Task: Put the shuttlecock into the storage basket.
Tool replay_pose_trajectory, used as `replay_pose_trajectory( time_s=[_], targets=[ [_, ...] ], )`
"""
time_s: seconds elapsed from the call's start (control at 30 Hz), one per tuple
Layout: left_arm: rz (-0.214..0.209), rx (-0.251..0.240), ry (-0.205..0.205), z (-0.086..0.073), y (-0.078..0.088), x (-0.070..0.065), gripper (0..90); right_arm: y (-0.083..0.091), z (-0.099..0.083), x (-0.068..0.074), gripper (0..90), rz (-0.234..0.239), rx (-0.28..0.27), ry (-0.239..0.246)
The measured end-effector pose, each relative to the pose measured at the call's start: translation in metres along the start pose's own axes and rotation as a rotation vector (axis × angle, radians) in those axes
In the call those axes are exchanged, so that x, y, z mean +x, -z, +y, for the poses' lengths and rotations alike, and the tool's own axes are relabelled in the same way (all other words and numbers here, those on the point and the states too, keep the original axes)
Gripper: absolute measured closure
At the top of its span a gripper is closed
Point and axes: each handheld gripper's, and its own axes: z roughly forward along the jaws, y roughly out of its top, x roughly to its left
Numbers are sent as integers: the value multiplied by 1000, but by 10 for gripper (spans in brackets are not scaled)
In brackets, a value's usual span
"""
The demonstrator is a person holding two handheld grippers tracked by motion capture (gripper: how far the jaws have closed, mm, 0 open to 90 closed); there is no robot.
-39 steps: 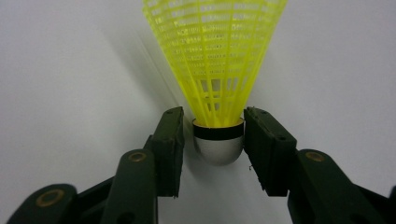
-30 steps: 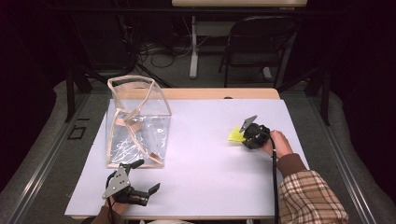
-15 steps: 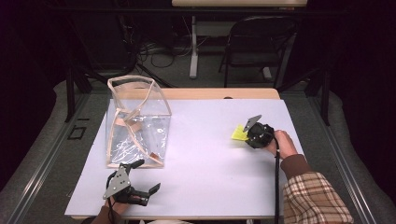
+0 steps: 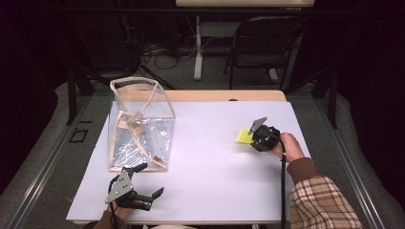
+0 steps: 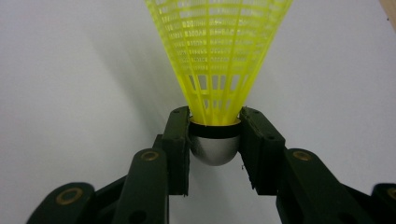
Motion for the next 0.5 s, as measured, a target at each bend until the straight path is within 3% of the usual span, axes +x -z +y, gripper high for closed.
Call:
replay_pose_trajectory(
  time_s=[0.5],
  targets=[
    [0, 0, -1, 0, 0, 0, 0, 27, 9, -10, 652, -30, -38, 14]
  ],
)
